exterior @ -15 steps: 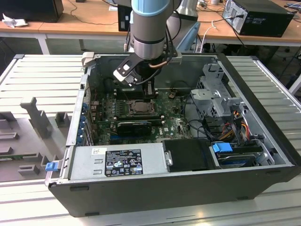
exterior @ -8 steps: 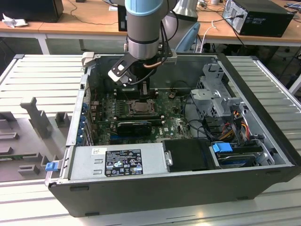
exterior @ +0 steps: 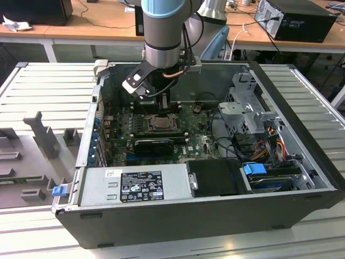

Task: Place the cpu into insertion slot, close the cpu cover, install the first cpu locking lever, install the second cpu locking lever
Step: 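Install the first cpu locking lever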

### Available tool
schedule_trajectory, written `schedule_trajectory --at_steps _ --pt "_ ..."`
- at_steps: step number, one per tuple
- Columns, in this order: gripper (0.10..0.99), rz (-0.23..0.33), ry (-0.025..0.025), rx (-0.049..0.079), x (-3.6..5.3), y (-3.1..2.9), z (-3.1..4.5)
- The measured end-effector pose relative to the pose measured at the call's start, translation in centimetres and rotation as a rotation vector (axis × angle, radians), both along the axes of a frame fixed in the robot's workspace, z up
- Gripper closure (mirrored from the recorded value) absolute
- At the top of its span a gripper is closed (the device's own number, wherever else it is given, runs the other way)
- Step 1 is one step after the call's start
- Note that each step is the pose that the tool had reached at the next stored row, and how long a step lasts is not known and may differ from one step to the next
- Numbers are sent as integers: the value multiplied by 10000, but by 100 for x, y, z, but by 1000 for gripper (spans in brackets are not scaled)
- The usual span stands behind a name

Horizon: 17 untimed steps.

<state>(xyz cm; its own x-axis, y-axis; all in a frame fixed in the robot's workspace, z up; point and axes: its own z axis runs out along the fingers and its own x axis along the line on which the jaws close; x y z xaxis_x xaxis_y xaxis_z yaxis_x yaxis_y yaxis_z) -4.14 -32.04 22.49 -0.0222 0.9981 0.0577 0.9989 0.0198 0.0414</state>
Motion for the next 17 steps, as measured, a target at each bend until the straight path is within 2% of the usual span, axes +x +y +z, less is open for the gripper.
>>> schedule_trajectory --at_steps 11,17 --pt "980 0 2 -4 0 0 31" --pt "980 0 0 1 0 0 189"
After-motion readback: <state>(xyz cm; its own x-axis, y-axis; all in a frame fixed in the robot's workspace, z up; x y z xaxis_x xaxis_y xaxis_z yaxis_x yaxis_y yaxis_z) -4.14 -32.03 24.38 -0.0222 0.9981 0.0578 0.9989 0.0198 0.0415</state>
